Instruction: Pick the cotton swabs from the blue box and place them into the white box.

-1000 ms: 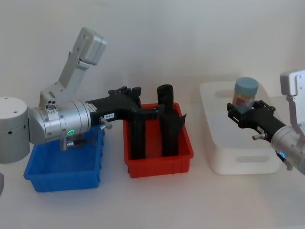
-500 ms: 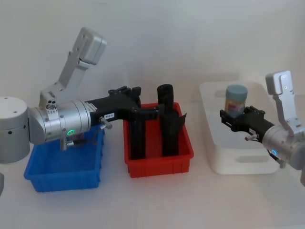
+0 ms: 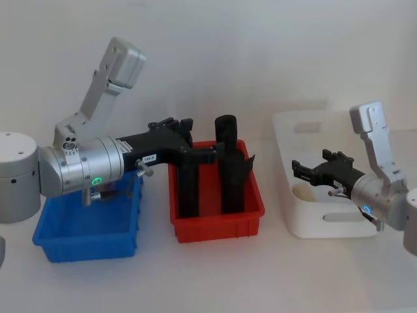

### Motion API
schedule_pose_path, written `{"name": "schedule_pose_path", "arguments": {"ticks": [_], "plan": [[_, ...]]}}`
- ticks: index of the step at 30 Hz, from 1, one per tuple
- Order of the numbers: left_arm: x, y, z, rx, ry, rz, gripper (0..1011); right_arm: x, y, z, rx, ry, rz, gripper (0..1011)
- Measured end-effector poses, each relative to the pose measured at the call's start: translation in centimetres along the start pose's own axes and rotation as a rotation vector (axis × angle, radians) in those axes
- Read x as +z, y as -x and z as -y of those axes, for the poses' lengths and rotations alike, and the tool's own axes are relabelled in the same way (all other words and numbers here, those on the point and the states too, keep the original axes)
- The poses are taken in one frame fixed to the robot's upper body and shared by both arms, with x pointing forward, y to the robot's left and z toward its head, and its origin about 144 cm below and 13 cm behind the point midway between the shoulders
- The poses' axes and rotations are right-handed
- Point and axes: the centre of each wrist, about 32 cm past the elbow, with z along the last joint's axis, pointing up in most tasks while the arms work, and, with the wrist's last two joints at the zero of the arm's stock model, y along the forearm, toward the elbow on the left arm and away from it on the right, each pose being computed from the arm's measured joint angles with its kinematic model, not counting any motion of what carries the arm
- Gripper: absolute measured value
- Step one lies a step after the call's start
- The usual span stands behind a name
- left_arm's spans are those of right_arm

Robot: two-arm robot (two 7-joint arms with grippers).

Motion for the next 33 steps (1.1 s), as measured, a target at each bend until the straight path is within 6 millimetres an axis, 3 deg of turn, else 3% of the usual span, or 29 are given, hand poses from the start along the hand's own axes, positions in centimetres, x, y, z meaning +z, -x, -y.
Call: {"name": "schedule_pose_path", "arguments": {"ticks": [6, 33], "plan": [[0.0, 0.0, 0.0, 0.000, 0.000, 0.000, 1004, 0.0, 0.0, -0.2, 0.002, -0.005, 0.011, 1000], [0.0, 0.0, 0.0, 0.000, 0.000, 0.000, 1004, 1.3, 0.5, 1.8, -0.029, -0.142, 0.063, 1001]]}}
